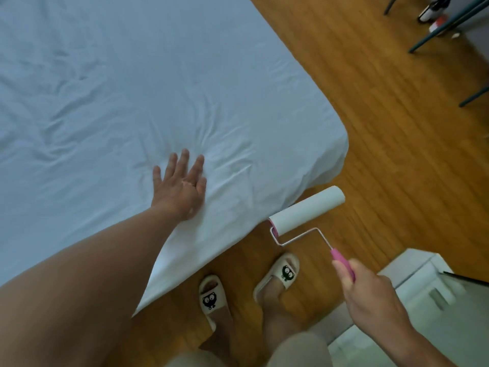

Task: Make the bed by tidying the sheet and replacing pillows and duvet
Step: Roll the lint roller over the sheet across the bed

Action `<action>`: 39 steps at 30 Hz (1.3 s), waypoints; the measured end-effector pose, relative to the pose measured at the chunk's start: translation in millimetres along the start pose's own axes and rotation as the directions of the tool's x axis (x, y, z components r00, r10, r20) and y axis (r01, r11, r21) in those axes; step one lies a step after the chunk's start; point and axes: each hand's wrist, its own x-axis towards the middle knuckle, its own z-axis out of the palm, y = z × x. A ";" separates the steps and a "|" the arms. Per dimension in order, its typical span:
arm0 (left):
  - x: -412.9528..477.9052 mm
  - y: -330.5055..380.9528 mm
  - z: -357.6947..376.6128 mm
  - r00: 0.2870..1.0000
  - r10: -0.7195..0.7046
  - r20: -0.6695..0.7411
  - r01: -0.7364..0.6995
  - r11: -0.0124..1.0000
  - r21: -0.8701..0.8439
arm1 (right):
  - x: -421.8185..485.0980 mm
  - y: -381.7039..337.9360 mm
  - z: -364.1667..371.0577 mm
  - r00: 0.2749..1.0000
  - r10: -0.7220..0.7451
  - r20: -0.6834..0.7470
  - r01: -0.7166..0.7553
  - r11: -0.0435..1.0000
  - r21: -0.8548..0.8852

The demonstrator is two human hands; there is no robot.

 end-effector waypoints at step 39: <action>229.7 461.0 -390.0 0.979 -0.002 0.203 0.138 0.739 -0.660 | 369.5 88.4 -598.2 0.994 0.088 -0.063 -0.063 0.945 0.320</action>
